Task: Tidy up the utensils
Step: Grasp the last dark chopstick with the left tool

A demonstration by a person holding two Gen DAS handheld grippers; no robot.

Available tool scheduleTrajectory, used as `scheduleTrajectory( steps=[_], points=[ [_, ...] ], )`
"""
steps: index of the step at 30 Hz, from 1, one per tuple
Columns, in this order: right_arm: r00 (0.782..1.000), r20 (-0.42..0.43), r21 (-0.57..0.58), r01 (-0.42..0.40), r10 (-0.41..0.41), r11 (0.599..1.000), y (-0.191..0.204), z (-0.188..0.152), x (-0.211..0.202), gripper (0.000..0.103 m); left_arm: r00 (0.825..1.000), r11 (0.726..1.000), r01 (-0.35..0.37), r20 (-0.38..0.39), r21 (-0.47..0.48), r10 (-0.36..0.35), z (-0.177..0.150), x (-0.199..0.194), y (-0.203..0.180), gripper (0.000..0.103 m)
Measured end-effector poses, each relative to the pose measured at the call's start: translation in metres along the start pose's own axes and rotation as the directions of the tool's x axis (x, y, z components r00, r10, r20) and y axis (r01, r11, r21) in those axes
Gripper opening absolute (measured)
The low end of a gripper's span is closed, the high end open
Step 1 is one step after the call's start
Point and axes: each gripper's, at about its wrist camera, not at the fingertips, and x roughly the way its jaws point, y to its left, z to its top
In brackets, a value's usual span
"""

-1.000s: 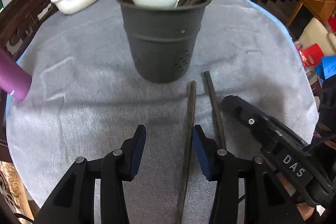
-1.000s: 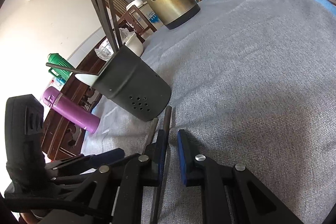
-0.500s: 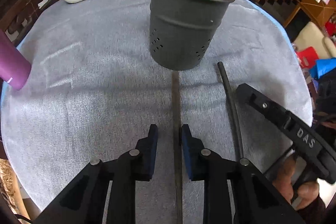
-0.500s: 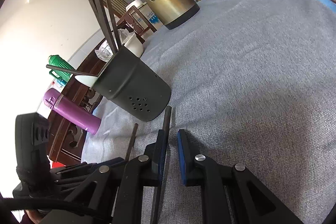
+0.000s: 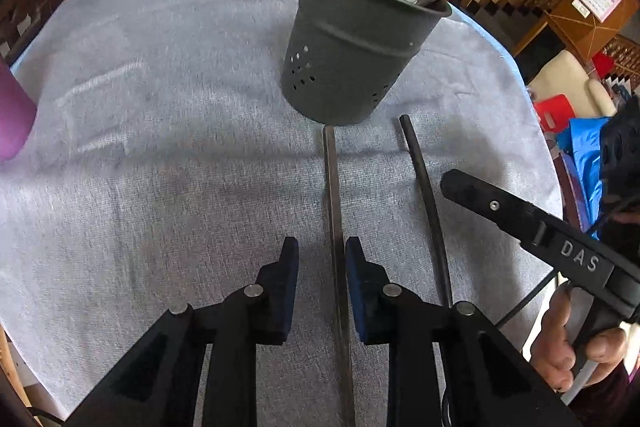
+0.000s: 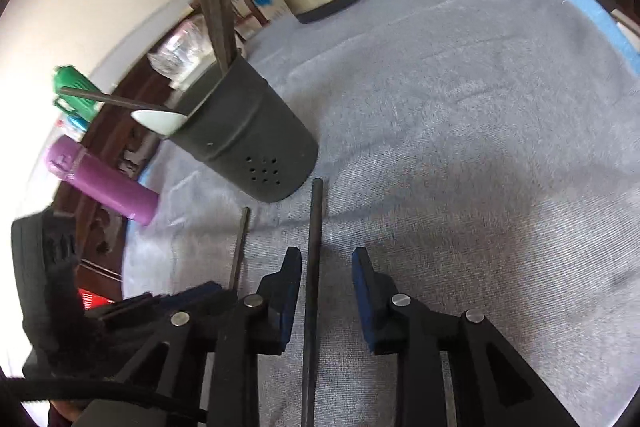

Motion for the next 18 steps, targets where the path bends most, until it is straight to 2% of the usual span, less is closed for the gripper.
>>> scheduleTrajectory(
  steps=[4,7,11,18],
  points=[
    [0.993,-0.106,-0.033,0.056,-0.059,0.998,0.015,0.005,0.014,0.030,1.000,1.000,0.009,-0.013,-0.018,-0.009,0.002,-0.002,0.002,0.024],
    [0.988,-0.136,-0.028,0.069,-0.072,0.997,0.021,0.008,0.019,0.029,1.000,0.999,0.019,-0.022,-0.039,-0.020,0.005,-0.001,0.007,0.024],
    [0.971,-0.179,-0.059,0.150,-0.159,0.987,0.031,0.013,0.030,0.026,0.999,0.998,0.009,-0.043,-0.059,-0.011,0.008,-0.001,0.009,0.024],
    [0.947,-0.236,-0.041,0.212,-0.216,0.976,0.038,0.022,0.039,0.015,0.997,0.997,-0.029,-0.070,-0.072,0.024,0.017,0.001,0.003,0.024]
  ],
)
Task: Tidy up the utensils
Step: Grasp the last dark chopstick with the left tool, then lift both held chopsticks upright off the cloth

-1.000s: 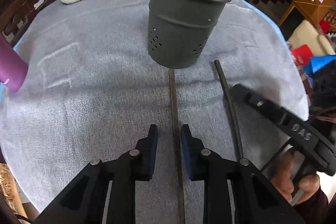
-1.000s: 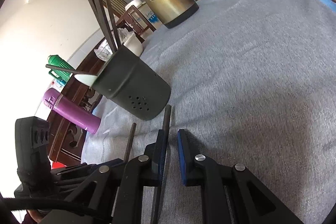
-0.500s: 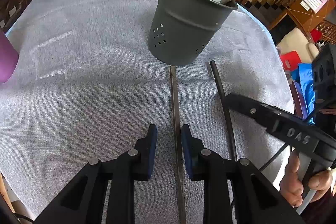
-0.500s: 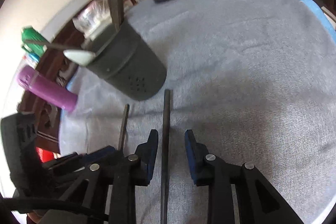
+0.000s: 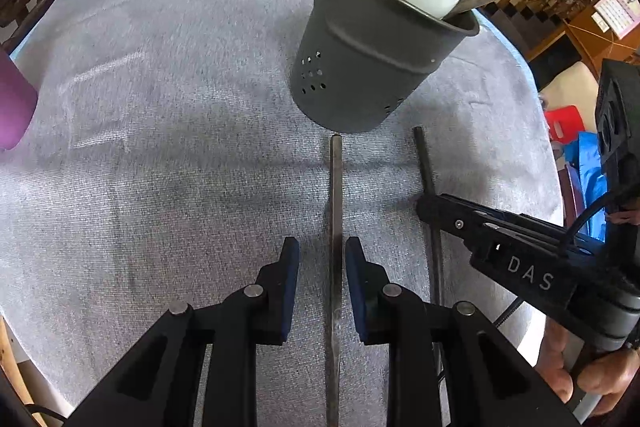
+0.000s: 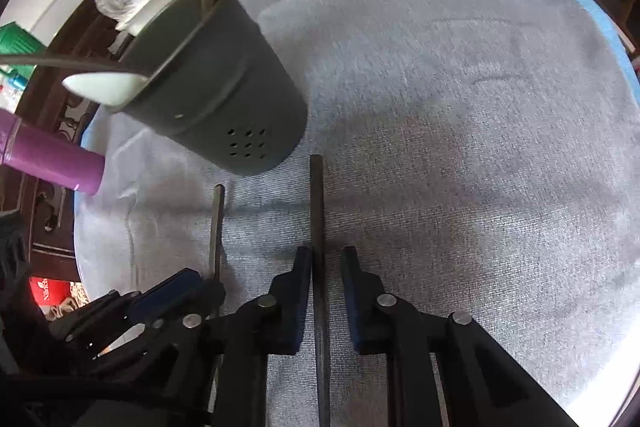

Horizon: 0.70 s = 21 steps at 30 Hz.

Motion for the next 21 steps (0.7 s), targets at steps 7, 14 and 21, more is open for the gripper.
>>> scheduleTrajectory(
  steps=[7,14,21],
  points=[
    [1.000,-0.008,-0.009,0.015,-0.015,1.000,0.003,0.003,0.003,0.010,0.999,0.999,-0.036,-0.006,-0.005,0.036,0.006,0.008,-0.009,0.024],
    [1.000,-0.018,-0.005,-0.005,0.005,1.000,-0.007,0.000,0.002,0.010,0.998,0.998,-0.068,0.015,-0.005,0.068,0.015,0.013,-0.013,0.012],
    [0.998,-0.060,-0.024,0.021,-0.023,0.999,-0.002,0.007,0.004,0.010,0.995,0.996,-0.092,0.037,0.009,0.092,0.010,0.011,-0.014,0.008]
  ],
)
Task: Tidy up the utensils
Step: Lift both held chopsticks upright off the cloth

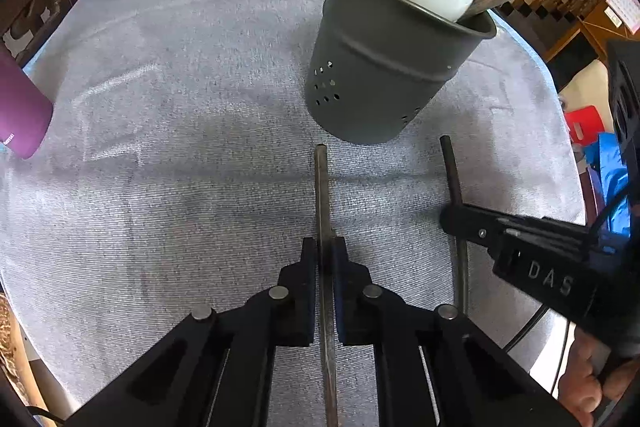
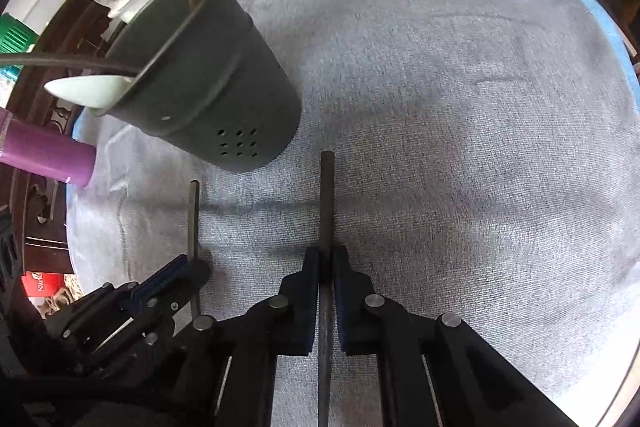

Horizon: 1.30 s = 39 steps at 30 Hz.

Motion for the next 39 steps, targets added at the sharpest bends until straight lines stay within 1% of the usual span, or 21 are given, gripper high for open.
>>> scheduleTrajectory(
  steps=[3,7,16,23,31,39],
  points=[
    [1.000,-0.028,0.019,-0.002,0.002,1.000,0.002,0.007,0.003,0.011,1.000,1.000,-0.003,0.007,0.004,0.002,-0.001,0.000,0.000,0.007],
    [0.999,-0.040,0.032,0.002,-0.001,0.999,0.002,0.016,0.005,0.011,1.000,1.000,0.000,0.012,0.006,0.000,-0.001,0.000,0.000,0.007],
    [0.998,-0.050,-0.012,0.040,-0.040,0.999,0.014,0.028,0.011,0.010,1.000,1.000,-0.011,0.024,0.018,0.011,-0.006,-0.003,-0.005,0.008],
    [0.998,-0.032,-0.066,0.050,-0.053,0.997,0.024,0.022,0.014,0.010,0.999,1.000,-0.016,0.030,0.023,0.016,-0.009,0.000,-0.005,0.008],
    [0.999,-0.029,-0.073,0.042,-0.044,0.996,0.028,0.015,0.014,0.010,0.999,1.000,-0.017,0.030,0.025,0.017,-0.011,0.000,-0.007,0.008],
    [0.999,-0.042,-0.066,0.031,-0.034,0.997,0.014,0.018,0.011,0.010,0.999,1.000,-0.020,0.027,0.024,0.019,-0.012,-0.001,-0.006,0.008]
  ],
)
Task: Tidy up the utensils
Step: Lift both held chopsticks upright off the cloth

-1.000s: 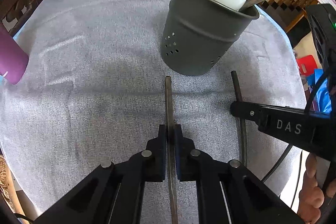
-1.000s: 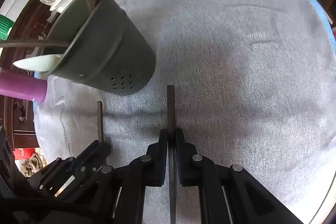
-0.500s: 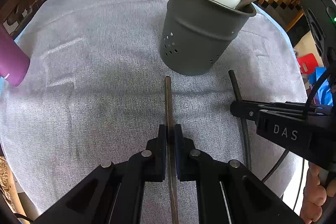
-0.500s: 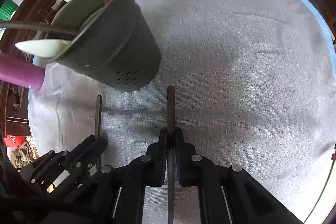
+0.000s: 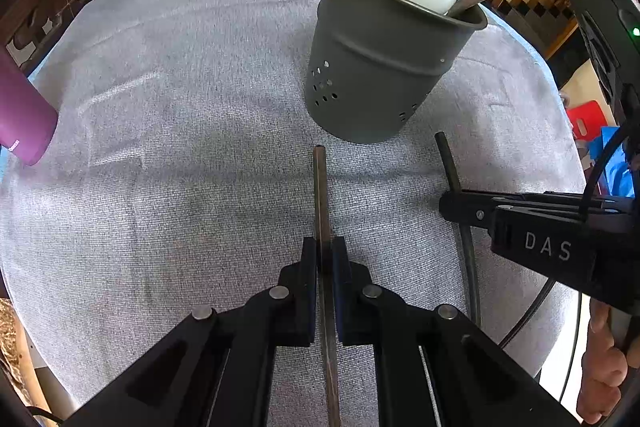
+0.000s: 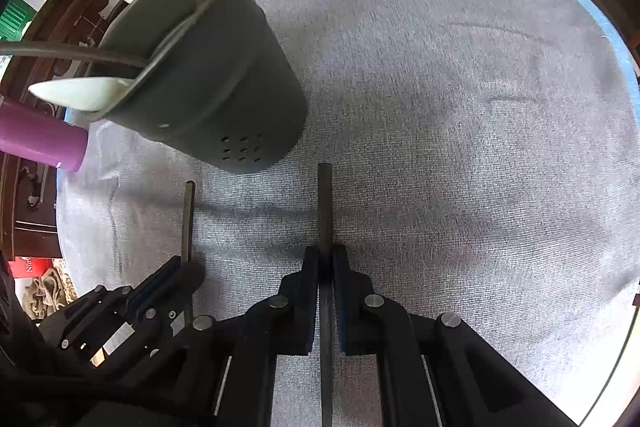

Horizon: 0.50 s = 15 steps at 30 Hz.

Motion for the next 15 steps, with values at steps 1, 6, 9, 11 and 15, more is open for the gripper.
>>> scheduleTrajectory(
  steps=[1,6,9,11,15],
  points=[
    [1.000,-0.006,0.001,0.000,0.000,1.000,0.000,0.001,0.000,0.010,1.000,1.000,0.001,-0.001,-0.001,-0.001,0.000,0.000,0.000,0.008],
    [1.000,-0.029,0.003,0.003,-0.003,1.000,-0.001,0.010,0.002,0.010,1.000,1.000,0.000,-0.008,-0.005,0.000,0.003,0.001,0.002,0.008],
    [1.000,-0.024,-0.005,0.009,-0.009,1.000,0.001,0.011,0.001,0.009,1.000,1.000,-0.004,-0.009,0.004,0.004,0.005,0.002,0.001,0.008],
    [1.000,-0.014,-0.008,0.012,-0.012,1.000,0.004,0.010,0.003,0.009,1.000,1.000,-0.001,-0.010,0.009,0.001,0.006,0.003,-0.001,0.008],
    [1.000,0.006,-0.002,0.004,-0.004,1.000,0.004,0.006,0.002,0.008,1.000,1.000,0.022,-0.008,0.005,-0.022,0.009,0.003,0.003,0.007]
  ],
)
